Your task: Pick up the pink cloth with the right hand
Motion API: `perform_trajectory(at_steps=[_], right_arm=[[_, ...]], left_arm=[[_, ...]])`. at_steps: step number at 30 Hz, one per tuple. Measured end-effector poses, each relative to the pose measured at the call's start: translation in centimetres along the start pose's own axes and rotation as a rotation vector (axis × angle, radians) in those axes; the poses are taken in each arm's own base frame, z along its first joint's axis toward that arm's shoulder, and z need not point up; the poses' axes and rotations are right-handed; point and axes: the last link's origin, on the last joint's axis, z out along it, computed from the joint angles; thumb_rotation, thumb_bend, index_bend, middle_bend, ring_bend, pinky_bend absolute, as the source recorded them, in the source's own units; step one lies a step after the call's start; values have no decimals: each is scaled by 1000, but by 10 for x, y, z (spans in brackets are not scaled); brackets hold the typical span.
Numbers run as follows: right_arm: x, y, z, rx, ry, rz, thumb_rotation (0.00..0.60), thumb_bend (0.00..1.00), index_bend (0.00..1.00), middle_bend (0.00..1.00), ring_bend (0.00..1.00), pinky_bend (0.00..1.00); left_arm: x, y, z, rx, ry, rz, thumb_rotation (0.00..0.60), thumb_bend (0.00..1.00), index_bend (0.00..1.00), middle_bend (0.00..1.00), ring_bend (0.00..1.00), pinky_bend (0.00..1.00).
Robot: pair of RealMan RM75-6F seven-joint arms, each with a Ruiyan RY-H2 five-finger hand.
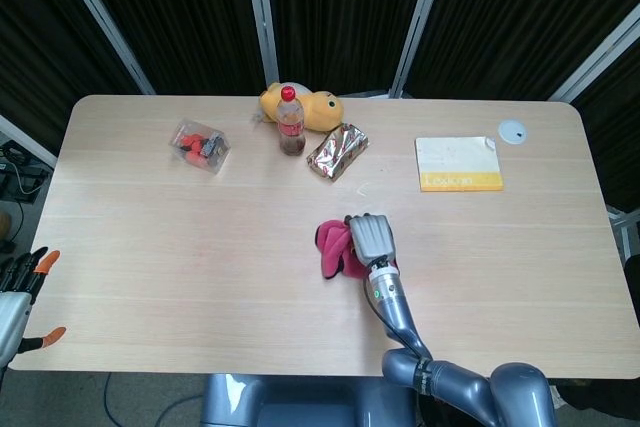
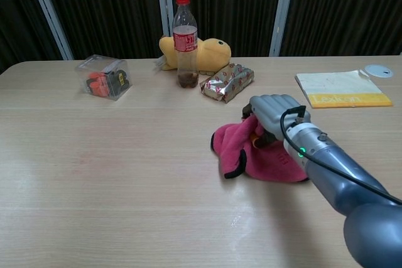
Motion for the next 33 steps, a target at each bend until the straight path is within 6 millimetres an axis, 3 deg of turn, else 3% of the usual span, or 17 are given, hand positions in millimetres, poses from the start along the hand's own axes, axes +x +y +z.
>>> perform_trajectory(at_steps=[12,23,28,33], right_arm=[[19,72,8,-131,58,-70,600,552,763,644,510,738],[41,137,-7,-258,104,-121,600,557,763,644,510,738],[45,144,-17,-272,106,-107,600,559,763,644,510,738],[43,127,-23,-228,93,-62,600,560,763,644,510,738]], left_arm=[[-1,4,0,-2,-1,4,600,0,4,0,0,0],[-4,10,4,-23,-14,-4,600,0,6,0,0,0],[-6,14,5,-34,-24,-11,600,0,7,0,0,0],[-8,17,8,-40,-36,-14,600,0,7,0,0,0]])
